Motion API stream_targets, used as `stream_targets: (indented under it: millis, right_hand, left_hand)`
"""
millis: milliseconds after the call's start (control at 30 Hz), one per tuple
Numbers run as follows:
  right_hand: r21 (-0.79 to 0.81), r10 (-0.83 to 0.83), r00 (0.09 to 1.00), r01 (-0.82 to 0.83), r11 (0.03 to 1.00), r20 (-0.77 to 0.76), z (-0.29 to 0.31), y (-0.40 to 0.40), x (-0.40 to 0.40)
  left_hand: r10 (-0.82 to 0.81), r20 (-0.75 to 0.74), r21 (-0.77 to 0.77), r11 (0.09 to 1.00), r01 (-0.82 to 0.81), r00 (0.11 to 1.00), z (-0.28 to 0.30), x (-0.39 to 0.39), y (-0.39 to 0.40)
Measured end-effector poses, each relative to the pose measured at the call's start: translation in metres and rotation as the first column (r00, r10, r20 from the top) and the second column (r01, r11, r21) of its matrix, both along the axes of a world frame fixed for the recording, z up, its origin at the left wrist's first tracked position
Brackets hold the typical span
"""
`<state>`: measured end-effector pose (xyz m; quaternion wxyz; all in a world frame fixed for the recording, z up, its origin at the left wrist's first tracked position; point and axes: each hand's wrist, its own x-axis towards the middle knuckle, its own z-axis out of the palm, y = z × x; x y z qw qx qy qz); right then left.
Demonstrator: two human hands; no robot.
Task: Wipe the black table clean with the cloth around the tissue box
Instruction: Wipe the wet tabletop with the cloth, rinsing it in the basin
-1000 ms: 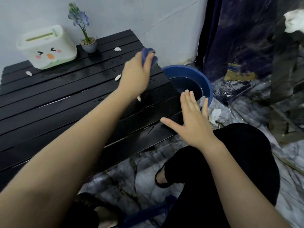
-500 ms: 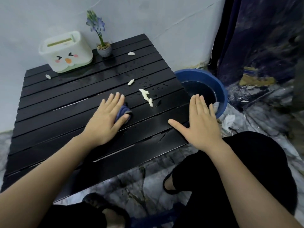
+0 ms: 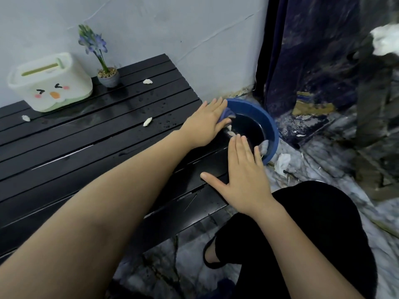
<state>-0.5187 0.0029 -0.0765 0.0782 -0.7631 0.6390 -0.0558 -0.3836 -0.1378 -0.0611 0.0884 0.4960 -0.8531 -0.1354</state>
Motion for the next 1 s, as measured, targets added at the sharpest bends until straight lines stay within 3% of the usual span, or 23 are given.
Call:
stream_targets:
  millis: [67, 167, 267, 433, 633, 1000]
  right_hand:
    - [0.001, 0.006, 1.000, -0.006, 1.000, 0.022, 0.000, 0.000, -0.001]
    - [0.013, 0.003, 0.998, -0.004, 1.000, 0.055, 0.002, -0.001, -0.004]
    - [0.021, 0.001, 0.995, -0.003, 1.000, 0.095, 0.003, -0.005, -0.004]
    - [0.040, -0.012, 0.998, 0.010, 0.999, 0.062, 0.003, -0.010, 0.001]
    - [0.008, -0.031, 0.999, 0.031, 0.999, 0.006, -0.001, -0.008, 0.005]
    - [-0.026, -0.034, 0.998, 0.032, 0.999, -0.059, -0.001, -0.007, 0.010]
  left_hand:
    - [0.071, -0.182, 0.030, 0.997, -0.067, 0.981, 0.004, -0.002, -0.002]
    - [0.241, -0.451, 0.089, 0.970, -0.226, 0.859, 0.016, 0.012, 0.003]
    - [0.361, -0.527, 0.082, 0.922, -0.377, 0.770, 0.028, 0.060, 0.014]
    - [0.547, -0.337, -0.001, 0.813, -0.582, 0.766, 0.024, 0.193, 0.075]
    - [0.546, -0.057, 0.057, 0.837, -0.544, 0.836, -0.012, 0.296, 0.140]
    - [0.134, 0.032, 0.003, 0.991, -0.134, 0.990, -0.015, 0.170, 0.023]
